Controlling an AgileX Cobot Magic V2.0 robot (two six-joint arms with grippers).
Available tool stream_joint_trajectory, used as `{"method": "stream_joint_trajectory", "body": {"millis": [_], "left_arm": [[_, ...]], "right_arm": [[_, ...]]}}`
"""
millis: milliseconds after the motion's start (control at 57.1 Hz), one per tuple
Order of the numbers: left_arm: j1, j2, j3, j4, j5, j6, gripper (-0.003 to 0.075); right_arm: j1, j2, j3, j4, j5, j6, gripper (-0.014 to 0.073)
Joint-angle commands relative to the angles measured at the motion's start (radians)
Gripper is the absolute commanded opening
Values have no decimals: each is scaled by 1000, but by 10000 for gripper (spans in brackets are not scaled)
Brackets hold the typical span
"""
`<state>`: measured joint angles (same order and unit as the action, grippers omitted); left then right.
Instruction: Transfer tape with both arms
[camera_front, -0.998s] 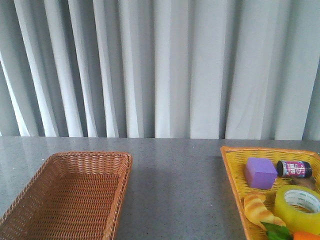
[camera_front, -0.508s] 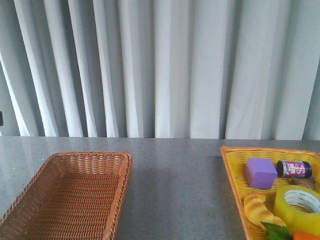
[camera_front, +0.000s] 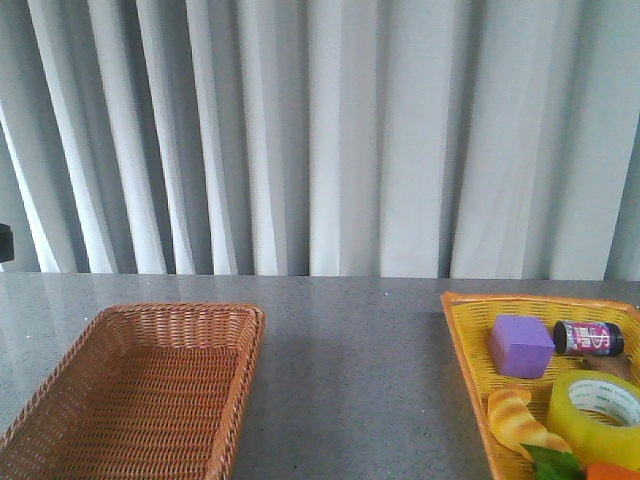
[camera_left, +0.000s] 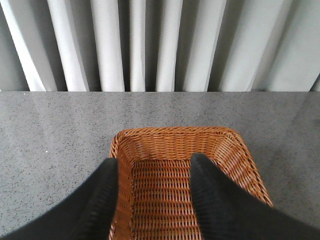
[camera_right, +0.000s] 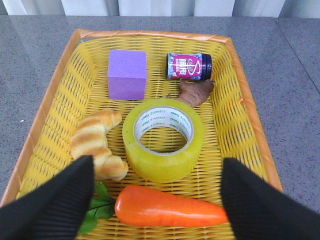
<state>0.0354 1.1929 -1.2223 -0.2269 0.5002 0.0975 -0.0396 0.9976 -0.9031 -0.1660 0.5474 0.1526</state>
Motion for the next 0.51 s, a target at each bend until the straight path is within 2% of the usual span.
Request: {"method": "stream_joint_trajectory", "body": {"millis": [0, 88, 193, 280, 385, 490], "left_arm": [[0, -20, -36, -25, -83, 0, 494], [0, -20, -36, -25, -76, 0, 536], [0, -20, -36, -24, -70, 0, 537], [0, -20, -36, -24, -70, 0, 536], [0, -20, -36, -25, -69, -2, 536], [0, -19, -36, -26, -39, -8, 536]], "right_arm": [[-2, 17, -39, -16, -92, 18, 627], [-5, 78, -89, -16, -58, 58, 622], [-5, 188, -218, -26, 41, 62, 605], [-5, 283, -332, -86, 135, 13, 587], [-5, 395, -476, -166, 254, 19, 579], [-5, 479, -563, -179, 291, 20, 579]]}}
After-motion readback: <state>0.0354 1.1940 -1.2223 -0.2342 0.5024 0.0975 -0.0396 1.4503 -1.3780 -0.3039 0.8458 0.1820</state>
